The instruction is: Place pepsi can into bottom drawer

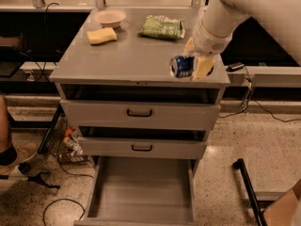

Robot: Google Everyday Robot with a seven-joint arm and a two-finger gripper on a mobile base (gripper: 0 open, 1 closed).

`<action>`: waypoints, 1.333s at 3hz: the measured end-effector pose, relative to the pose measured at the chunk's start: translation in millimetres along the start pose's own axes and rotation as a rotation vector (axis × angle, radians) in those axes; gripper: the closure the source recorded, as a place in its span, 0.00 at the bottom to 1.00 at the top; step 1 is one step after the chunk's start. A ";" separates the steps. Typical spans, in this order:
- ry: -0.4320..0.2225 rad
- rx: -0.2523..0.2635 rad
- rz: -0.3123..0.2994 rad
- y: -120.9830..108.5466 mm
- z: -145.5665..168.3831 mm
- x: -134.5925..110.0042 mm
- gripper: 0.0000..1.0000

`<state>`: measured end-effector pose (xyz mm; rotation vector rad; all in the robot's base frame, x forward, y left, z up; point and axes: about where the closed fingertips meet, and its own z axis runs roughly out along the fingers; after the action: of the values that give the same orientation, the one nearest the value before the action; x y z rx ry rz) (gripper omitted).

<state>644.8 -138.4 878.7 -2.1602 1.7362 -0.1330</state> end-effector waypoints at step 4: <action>-0.272 -0.245 0.132 149.7 103.0 -115.1 1.00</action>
Offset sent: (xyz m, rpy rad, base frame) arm -0.1590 0.1023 -0.1325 0.2060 0.3823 -0.0527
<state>509.5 -31.6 750.1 -2.0980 1.8019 0.4087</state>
